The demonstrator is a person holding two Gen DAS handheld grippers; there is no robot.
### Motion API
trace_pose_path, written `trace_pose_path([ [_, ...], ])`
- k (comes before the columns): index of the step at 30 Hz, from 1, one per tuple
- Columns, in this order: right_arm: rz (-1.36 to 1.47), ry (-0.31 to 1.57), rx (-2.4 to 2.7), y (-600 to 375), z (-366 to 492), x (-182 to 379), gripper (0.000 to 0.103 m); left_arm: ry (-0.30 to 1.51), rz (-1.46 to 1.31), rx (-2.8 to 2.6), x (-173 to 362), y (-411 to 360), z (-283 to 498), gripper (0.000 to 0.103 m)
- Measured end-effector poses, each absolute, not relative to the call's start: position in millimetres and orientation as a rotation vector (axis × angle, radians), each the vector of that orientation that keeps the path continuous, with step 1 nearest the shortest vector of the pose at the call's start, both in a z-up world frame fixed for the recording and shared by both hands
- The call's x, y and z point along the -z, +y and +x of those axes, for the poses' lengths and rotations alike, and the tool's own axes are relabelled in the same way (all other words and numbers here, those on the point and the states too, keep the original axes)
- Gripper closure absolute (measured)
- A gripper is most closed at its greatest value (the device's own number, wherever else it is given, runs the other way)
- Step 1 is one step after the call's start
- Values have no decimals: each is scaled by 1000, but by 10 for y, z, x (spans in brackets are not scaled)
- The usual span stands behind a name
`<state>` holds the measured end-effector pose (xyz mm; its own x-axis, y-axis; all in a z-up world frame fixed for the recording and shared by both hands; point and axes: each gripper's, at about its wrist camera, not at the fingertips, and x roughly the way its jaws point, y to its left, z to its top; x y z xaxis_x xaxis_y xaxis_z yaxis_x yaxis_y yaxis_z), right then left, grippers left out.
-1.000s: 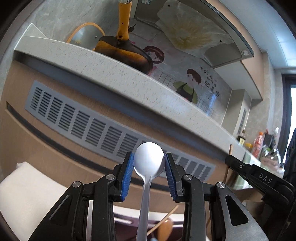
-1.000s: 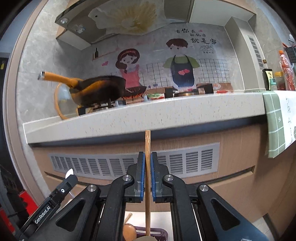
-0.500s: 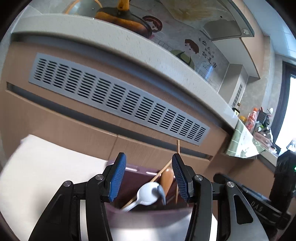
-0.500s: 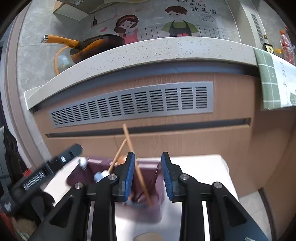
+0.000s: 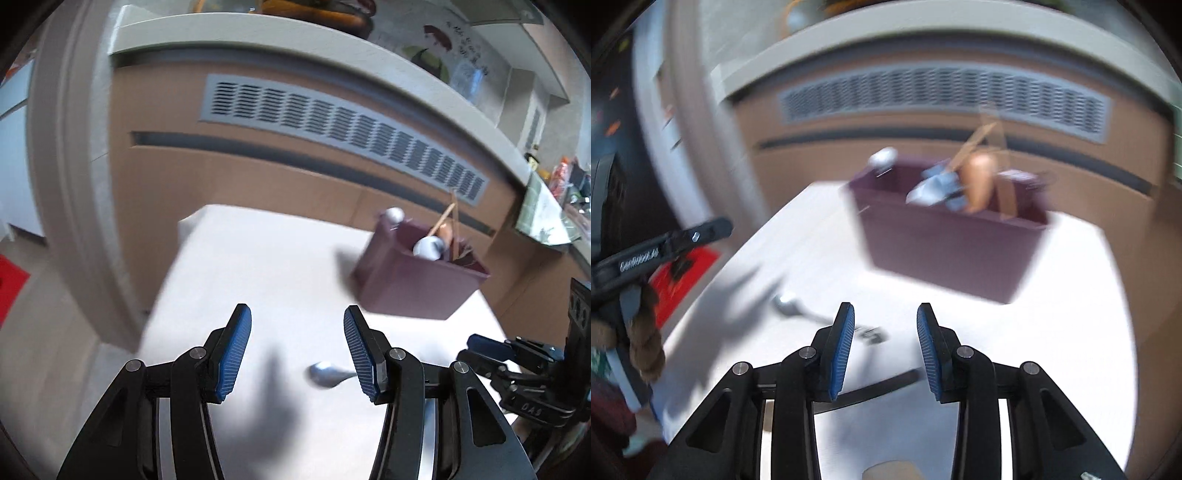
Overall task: Organize utensils
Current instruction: 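Grasp the silver face-handled spoon with the right gripper while the left gripper moves toward the brown spoon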
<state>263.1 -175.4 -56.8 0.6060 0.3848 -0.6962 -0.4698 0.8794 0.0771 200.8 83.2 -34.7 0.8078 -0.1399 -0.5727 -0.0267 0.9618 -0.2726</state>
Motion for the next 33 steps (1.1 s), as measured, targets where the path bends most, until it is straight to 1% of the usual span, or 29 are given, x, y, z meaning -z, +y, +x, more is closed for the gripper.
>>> trace_pose_path([
  [7,-300,877,-767,-976,2715,944,69,669,-334,-26,494,1310,1990,50],
  [12,-561,790,-854,-590,2719,1095,69,698,-384,-41,605,1536,1989,50],
  [18,-688,806,-926,-383,2859,1248,68,724,-402,-7,712,1575,2053,50],
  [21,-677,800,-937,-351,2947,1264,63,737,-397,17,737,1526,2100,50],
  [24,-583,867,-964,-414,3081,1282,63,751,-380,41,748,1456,2133,50],
  [26,-528,880,-960,-455,3111,1284,67,754,-367,52,744,1401,2133,50],
  [27,-523,876,-943,-465,3112,1287,75,757,-363,57,744,1374,2133,50],
  [33,-475,890,-817,-632,3033,1240,76,778,-331,93,726,1182,2101,50],
])
